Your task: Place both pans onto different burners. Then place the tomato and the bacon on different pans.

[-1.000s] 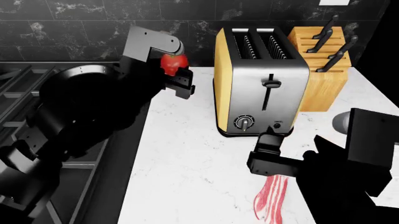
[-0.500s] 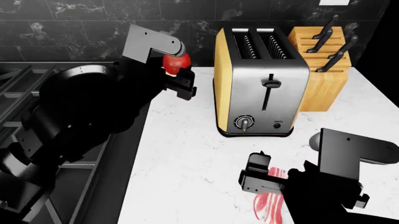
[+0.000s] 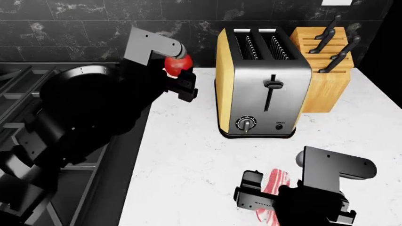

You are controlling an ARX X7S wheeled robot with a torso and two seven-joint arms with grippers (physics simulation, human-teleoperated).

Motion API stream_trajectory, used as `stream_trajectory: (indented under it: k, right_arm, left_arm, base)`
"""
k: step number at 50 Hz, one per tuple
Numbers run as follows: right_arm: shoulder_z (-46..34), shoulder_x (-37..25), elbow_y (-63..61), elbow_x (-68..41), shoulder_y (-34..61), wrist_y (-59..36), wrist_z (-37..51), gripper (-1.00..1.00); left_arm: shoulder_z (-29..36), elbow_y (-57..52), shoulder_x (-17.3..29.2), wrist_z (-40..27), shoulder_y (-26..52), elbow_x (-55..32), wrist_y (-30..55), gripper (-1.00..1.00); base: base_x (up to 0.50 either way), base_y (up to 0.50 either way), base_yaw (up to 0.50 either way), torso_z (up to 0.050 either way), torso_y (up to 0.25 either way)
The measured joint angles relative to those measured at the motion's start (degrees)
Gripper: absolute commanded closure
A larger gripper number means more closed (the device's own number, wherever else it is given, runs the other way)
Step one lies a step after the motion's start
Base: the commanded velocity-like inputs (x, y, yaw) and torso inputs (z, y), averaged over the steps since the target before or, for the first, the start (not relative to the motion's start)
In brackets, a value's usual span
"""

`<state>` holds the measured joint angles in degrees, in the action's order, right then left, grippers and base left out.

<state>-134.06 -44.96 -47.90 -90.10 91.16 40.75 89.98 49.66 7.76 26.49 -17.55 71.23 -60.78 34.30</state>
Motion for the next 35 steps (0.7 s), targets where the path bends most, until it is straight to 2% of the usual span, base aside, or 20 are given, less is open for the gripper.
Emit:
stream_trajectory:
  k: [30,31,35]
  right_arm:
    - [1.5,2.6,4.9,1.7,-5.6,1.4,0.1,-1.0]
    - [1.5,2.7,4.9,1.7,-5.7,1.4,0.1,1.0]
    - [1.2,2.5,5.4,1.7,-5.7,1.5,0.1,1.0]
  left_arm:
    - [0.3,3.5,-1.0,2.6,-1.2,1.5,-2.8,1.0]
    - [0.3,3.6,-1.0,2.6,-1.2,1.6,-2.9,1.0]
    - [0.3,4.1,-1.1,2.9,-1.4,1.7,-3.3,1.0]
  base:
    - [0.0,0.0,0.0,0.0,0.0]
    - [0.01,0.0,0.0,0.0,-0.02]
    - [0.0,0.0,0.0,0.0,0.0]
